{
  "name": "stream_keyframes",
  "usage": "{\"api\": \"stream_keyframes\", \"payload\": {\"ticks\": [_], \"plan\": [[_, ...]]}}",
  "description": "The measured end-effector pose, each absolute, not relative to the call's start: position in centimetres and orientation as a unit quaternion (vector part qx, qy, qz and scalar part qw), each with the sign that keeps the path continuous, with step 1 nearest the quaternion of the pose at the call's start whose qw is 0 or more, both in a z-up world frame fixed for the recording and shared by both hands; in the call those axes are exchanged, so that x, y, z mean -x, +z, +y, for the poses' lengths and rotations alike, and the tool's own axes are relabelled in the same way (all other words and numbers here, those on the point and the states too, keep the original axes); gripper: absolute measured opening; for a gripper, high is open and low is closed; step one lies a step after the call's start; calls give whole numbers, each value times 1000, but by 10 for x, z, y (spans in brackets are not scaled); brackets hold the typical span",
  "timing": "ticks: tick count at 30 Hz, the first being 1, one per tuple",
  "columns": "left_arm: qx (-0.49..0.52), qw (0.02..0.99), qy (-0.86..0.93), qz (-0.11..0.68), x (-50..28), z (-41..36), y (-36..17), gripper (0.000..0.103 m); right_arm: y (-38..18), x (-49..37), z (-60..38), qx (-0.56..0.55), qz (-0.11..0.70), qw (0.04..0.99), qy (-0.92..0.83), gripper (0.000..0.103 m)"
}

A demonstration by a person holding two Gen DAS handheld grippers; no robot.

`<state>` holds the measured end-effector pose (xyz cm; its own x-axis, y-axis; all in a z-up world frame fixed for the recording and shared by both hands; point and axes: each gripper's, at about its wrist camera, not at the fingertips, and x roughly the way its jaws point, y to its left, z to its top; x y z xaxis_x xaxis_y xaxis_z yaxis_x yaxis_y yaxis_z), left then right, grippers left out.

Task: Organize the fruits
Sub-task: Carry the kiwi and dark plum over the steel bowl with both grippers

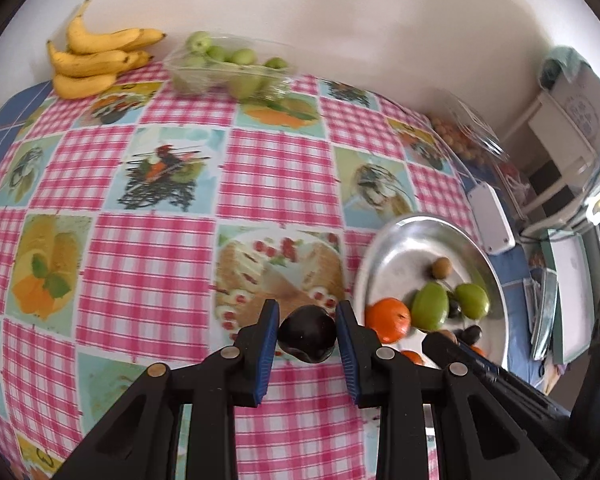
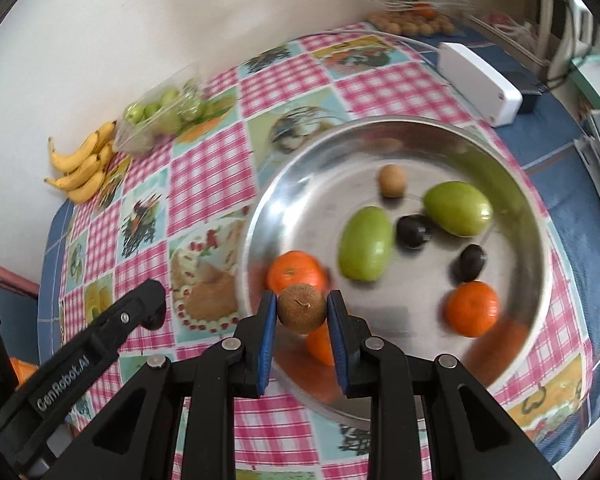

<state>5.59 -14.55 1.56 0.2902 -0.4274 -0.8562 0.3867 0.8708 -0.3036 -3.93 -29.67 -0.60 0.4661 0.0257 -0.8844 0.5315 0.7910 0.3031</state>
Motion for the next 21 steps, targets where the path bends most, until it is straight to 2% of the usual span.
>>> {"api": "stream_keyframes", "payload": {"ticks": [11, 21], "plan": [[-17, 790, -298, 536, -30, -184, 17, 31, -2, 64, -333, -304, 479, 801, -188, 27], [-17, 779, -313, 543, -24, -194, 7, 31, -19, 63, -334, -312, 501, 786, -185, 27]]}}
